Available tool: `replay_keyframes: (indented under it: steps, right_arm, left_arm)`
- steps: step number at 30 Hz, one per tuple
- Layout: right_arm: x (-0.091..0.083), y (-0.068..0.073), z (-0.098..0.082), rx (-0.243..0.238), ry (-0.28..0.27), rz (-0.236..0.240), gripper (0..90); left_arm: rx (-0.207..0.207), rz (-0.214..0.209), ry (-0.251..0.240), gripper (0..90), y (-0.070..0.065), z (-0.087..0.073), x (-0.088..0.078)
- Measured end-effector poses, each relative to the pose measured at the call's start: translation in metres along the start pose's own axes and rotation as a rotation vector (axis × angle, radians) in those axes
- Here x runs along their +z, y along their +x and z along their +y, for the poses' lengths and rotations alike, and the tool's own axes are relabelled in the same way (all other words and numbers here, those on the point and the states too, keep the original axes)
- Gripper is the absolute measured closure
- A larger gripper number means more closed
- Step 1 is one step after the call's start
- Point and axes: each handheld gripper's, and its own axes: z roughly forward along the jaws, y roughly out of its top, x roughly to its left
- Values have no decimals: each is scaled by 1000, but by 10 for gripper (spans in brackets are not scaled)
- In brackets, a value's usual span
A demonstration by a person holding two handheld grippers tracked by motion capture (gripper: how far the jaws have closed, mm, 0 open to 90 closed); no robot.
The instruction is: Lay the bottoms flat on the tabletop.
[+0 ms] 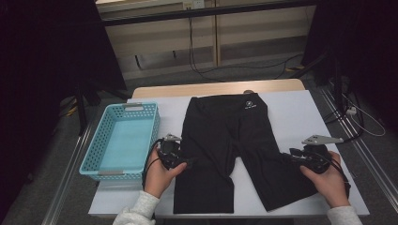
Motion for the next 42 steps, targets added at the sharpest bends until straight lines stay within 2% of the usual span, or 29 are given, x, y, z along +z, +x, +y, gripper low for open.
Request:
replay_keyframes:
  steps: [3, 5, 7, 9, 12, 14, 16, 18, 19, 20, 22, 24, 26, 28, 30, 32, 34, 37, 38, 42]
  right_arm:
    - [15, 5, -2, -8, 69, -1, 699]
    - [16, 6, 0, 3, 71, 5, 842]
    - [17, 7, 1, -13, 75, 13, 880]
    - [16, 8, 2, -6, 76, 18, 894]
    - [7, 5, 3, 18, 42, 20, 899]
    - [-2, -2, 2, 66, 14, 4, 899]
    - [-7, -10, -3, 88, 18, -26, 899]
    - [-8, -17, -8, 112, 22, -36, 898]
    - [-8, -18, -10, 111, 25, -61, 891]
    - [-8, -19, -10, 104, 23, -76, 876]
    - [-7, -19, -8, 120, 21, -106, 753]
    - [-7, -18, -7, 122, -1, -99, 730]
    - [-5, -16, -2, 111, -18, -101, 650]
    - [-2, -15, 2, 111, -34, -76, 669]
    - [0, -12, 6, 107, -44, -75, 658]
    - [3, -11, 9, 109, -52, -56, 651]
    - [9, -11, 9, 84, -14, -89, 654]
    - [17, -17, 5, 115, 23, -88, 668]
    - [19, -18, 5, 109, 27, -76, 681]
    - [26, -21, 8, 113, 26, -40, 872]
  left_arm:
    - [2, 2, 6, 213, 1, 0, 0]
    - [2, 4, 3, 213, 1, -1, -1]
    - [2, 4, 4, 214, 1, -1, -1]
    - [1, 4, 2, 213, 1, -1, -1]
    - [0, 3, 1, 213, 1, 0, -1]
    - [2, 2, 3, 214, 2, 0, -2]
    - [-1, 5, 2, 214, 2, -1, -1]
    - [2, 3, 4, 213, 1, -1, -1]
    - [3, 2, 6, 213, 1, 0, -1]
    - [3, 4, 4, 213, 1, 0, -1]
    - [4, 5, 4, 213, 1, 0, -1]
    - [0, 4, 6, 213, 2, 0, -1]
    - [2, 3, 9, 213, 2, -1, 0]
    - [1, 2, 9, 213, 2, 0, 0]
    - [2, 1, 7, 213, 2, 0, -1]
    - [0, 1, 6, 213, 2, 0, -1]
    - [2, 1, 10, 213, 2, -1, 0]
    - [-2, -1, 11, 213, 1, -1, 1]
    - [-1, -1, 12, 213, 0, -1, 2]
    - [2, -1, 18, 213, 1, -1, 2]
